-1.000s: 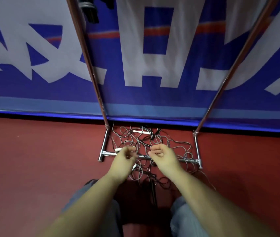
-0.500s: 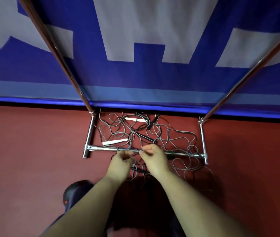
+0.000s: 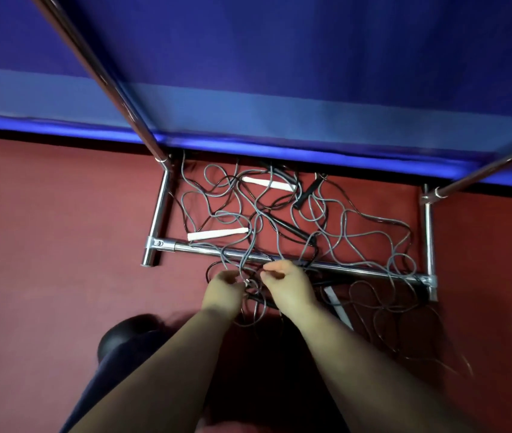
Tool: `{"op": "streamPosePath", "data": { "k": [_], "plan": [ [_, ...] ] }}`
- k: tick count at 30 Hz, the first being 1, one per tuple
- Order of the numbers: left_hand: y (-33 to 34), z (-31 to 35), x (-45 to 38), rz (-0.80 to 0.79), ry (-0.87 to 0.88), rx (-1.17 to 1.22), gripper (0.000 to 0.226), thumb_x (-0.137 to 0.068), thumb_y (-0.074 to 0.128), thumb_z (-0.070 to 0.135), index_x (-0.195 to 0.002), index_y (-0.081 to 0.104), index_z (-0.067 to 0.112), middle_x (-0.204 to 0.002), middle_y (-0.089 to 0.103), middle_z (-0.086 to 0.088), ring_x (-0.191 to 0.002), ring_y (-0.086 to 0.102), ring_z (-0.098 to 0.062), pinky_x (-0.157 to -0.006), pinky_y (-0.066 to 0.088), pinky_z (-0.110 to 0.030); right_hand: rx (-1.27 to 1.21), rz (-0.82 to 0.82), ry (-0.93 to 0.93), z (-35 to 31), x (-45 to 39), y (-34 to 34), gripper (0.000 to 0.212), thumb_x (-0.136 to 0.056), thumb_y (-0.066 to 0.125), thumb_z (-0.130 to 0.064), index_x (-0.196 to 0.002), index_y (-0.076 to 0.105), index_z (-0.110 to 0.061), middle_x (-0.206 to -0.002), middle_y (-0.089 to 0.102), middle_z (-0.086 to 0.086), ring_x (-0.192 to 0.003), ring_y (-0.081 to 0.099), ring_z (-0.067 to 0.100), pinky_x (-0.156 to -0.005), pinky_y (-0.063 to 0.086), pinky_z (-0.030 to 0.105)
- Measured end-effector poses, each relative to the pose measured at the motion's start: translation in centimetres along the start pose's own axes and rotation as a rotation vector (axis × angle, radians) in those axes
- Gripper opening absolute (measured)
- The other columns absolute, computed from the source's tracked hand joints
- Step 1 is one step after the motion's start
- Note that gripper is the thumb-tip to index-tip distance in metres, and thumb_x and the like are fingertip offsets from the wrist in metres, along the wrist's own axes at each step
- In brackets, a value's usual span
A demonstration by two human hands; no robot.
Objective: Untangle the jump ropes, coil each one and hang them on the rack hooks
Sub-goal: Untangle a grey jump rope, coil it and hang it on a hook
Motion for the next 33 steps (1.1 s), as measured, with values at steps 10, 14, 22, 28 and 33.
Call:
{"op": "streamPosePath", "data": {
  "k": [10,14,22,28,33],
  "plan": [
    [1.2,-4.9,-7.0,-0.064,-0.172,0.229,0.045,-0.080,0.062,-0.001,-0.124,0.055,0.006,-0.103,0.064,-0.019,-0.079,0.065,-0.023,-0.073,0.052,-0.033,0.113,-0.233,0.011,3.0,-4.9,6.9,0.031,-0.088,0.056,-0.005,-0.118,0.062,-0.008,-0.115,0.065,0.001,-0.109,0.059,0.017,-0.097,0.042,0.026],
    [1.9,-5.4,-8.1,-0.119,-0.120,0.172,0.025,-0.086,0.057,0.003,-0.110,0.066,0.000,-0.097,0.068,-0.015,-0.065,0.055,-0.015,-0.060,0.042,-0.024,0.096,-0.255,0.000,3.0,-4.8,8.5,0.034,-0.087,0.048,0.002,-0.116,0.063,-0.008,-0.115,0.066,0.011,-0.108,0.060,0.022,-0.097,0.044,0.033],
    [-0.9,-0.6,-4.1,0.010,0.040,0.155,0.018,-0.090,0.051,0.000,-0.078,0.061,0.009,-0.074,0.062,-0.012,-0.064,0.057,-0.020,-0.060,0.050,-0.024,0.020,-0.220,-0.003,0.6,-2.4,6.2,0.019,-0.088,0.060,-0.012,-0.105,0.066,-0.008,-0.104,0.070,0.010,-0.091,0.062,0.017,-0.085,0.047,0.027],
    [-3.1,8.0,5.6,-0.090,0.053,0.558,0.021,-0.092,0.045,-0.004,-0.078,0.057,0.006,-0.052,0.058,-0.005,-0.047,0.054,-0.017,-0.044,0.048,-0.020,0.032,-0.192,-0.180,-7.7,4.7,-0.8,0.013,-0.089,0.060,-0.017,-0.096,0.067,-0.008,-0.087,0.066,0.003,-0.077,0.060,0.012,-0.075,0.047,0.023],
    [-6.7,12.7,16.0,-0.259,0.083,0.907,0.022,-0.100,0.040,0.013,-0.083,0.054,0.015,-0.071,0.061,0.001,-0.055,0.056,-0.005,-0.051,0.049,-0.014,0.095,-0.173,-0.321,-10.9,14.6,-6.5,0.012,-0.087,0.063,-0.019,-0.079,0.058,-0.026,-0.080,0.064,-0.010,-0.083,0.062,0.012,-0.079,0.046,0.025]
  ]
}}
Point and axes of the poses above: each hand's wrist, its own x-axis away from the middle knuckle, its own y-axis out of the palm, z = x × y, the point moved 7 cm from there along -x, towards the middle knuckle
